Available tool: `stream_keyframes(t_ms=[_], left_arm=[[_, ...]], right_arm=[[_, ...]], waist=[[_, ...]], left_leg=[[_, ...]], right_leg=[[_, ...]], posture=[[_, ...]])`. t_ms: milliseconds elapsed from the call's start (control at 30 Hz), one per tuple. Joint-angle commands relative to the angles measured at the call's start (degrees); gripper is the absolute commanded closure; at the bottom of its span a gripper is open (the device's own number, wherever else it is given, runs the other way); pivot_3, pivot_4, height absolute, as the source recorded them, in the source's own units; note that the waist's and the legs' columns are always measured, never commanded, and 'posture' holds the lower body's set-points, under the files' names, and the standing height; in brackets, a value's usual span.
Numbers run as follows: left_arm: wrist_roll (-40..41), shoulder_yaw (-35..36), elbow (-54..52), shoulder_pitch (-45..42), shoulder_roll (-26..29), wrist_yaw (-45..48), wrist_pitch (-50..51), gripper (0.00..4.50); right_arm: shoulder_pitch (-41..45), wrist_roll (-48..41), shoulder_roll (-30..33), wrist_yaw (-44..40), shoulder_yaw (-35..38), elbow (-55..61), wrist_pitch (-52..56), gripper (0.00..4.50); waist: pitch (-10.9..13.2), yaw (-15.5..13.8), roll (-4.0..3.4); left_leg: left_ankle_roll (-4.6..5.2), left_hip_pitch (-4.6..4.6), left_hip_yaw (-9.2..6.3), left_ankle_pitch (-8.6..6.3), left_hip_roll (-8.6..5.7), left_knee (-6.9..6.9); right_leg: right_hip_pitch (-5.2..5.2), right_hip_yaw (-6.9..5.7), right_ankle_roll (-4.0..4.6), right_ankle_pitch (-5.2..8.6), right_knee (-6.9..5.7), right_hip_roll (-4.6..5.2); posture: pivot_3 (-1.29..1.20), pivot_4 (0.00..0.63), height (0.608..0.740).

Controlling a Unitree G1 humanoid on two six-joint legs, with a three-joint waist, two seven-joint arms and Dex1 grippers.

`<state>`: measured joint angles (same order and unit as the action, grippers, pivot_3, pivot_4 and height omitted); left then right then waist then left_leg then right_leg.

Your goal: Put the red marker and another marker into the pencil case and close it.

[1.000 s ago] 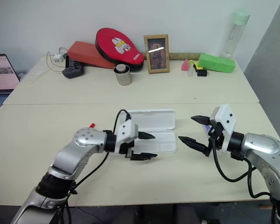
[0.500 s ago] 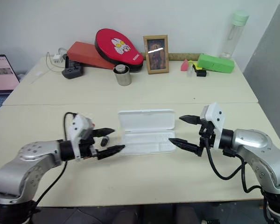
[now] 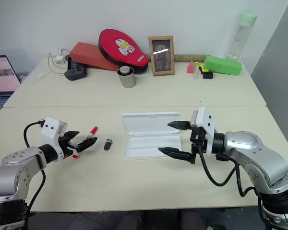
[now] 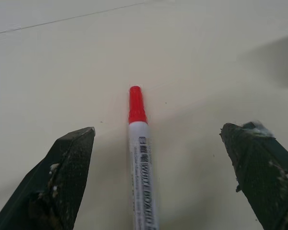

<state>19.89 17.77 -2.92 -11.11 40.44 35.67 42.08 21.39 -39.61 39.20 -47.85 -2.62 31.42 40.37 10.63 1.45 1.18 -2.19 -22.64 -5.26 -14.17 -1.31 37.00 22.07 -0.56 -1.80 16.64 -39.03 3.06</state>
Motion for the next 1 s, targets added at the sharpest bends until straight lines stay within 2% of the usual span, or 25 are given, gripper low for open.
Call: stream_keyframes(t_ms=[33,200,300,567,833,1000], left_arm=[[-0.9,-3.1,0.6,-0.6,0.9,0.3,1.5,0.05],[-2.7,-5.6,3.2,-1.5,1.4,-1.3,4.4,0.05],[-2.5,-6.3,3.4,-1.2,1.3,-0.8,4.9,0.52],[-2.7,-6.7,3.4,-0.8,1.2,-0.7,4.7,2.44],[-3.3,-6.7,3.6,-0.9,1.4,-1.1,3.3,4.0],[-3.7,-6.1,3.6,-0.5,1.5,-1.9,2.2,4.1]], right_arm=[[0.7,-1.2,0.2,-0.4,1.1,2.1,-0.3,0.0],[0.8,-1.2,0.5,-0.2,1.4,2.4,-0.1,0.0],[0.8,-1.1,0.6,-0.1,1.4,2.4,0.0,0.0],[0.7,-1.1,0.9,0.0,1.7,2.4,0.0,0.0],[0.8,-1.0,0.7,0.0,1.6,2.0,-0.1,0.0],[0.7,-0.8,0.7,-0.1,1.8,1.6,-0.3,0.0]], waist=[[0.0,0.1,0.0],[0.0,0.1,-0.01],[0.0,0.1,-0.03],[0.0,0.1,-0.06],[0.0,0.1,-0.06],[0.0,0.1,-0.06]], left_leg=[[0.0,0.0,0.01,0.0,0.0,0.0],[0.0,0.01,0.0,0.0,0.01,0.0],[0.0,0.05,0.02,0.0,0.01,-0.01],[0.0,0.07,0.04,0.0,0.01,-0.01],[0.0,0.07,0.04,0.0,0.01,-0.02],[0.0,0.07,0.04,0.0,0.01,-0.02]], right_leg=[[0.01,0.0,0.0,0.0,0.0,0.0],[0.02,0.0,0.01,0.0,-0.04,0.0],[0.01,0.03,0.02,-0.01,-0.06,0.0],[0.0,0.04,0.02,-0.01,-0.05,0.02],[0.0,0.04,0.02,-0.01,-0.05,0.03],[0.0,0.04,0.02,-0.01,-0.05,0.04]], posture=[[0.0,0.15,0.74],[0.0,0.15,0.74],[0.0,0.15,0.74],[0.0,0.15,0.74],[0.0,0.15,0.74],[0.0,0.15,0.74]])
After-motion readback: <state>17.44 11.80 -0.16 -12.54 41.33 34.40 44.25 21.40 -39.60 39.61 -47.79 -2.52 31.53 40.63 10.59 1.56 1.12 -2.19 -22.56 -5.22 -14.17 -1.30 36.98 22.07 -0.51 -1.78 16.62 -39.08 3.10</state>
